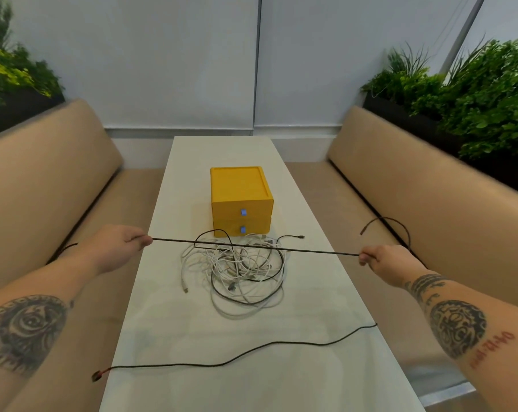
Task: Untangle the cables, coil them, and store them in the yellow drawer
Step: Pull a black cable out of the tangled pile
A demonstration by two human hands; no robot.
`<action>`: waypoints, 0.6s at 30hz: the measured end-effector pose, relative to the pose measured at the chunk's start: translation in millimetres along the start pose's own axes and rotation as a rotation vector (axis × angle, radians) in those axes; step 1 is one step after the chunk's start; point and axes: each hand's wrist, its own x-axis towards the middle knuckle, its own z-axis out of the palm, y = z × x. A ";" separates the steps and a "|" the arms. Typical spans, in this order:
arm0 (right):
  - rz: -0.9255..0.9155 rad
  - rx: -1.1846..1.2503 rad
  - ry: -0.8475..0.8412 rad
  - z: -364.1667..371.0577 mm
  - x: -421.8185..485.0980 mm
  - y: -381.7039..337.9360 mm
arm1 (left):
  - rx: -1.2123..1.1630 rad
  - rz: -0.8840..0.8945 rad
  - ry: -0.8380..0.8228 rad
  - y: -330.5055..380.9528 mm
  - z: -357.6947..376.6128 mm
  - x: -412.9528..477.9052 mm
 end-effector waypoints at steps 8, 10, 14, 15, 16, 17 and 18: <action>0.062 0.119 -0.225 55.4 5.8 4.2 | -0.015 -0.069 -0.067 -6.5 24.3 -1.8; 0.043 0.124 -0.270 70.3 1.7 4.1 | -0.007 -0.091 -0.097 -8.6 29.4 -2.5; 0.031 0.083 -0.380 91.1 -3.7 3.7 | -0.017 -0.120 -0.173 -13.4 40.4 -10.0; 0.020 0.055 -0.411 91.5 -7.1 3.1 | -0.024 -0.129 -0.192 -16.4 43.9 -10.2; 0.010 0.045 -0.431 93.0 -9.7 4.2 | -0.029 -0.143 -0.204 -18.0 46.1 -11.0; 0.007 0.060 -0.443 95.7 -11.3 8.3 | -0.028 -0.147 -0.210 -18.8 47.5 -11.2; 0.010 0.079 -0.446 96.9 -12.8 12.7 | -0.021 -0.151 -0.209 -19.5 48.9 -11.1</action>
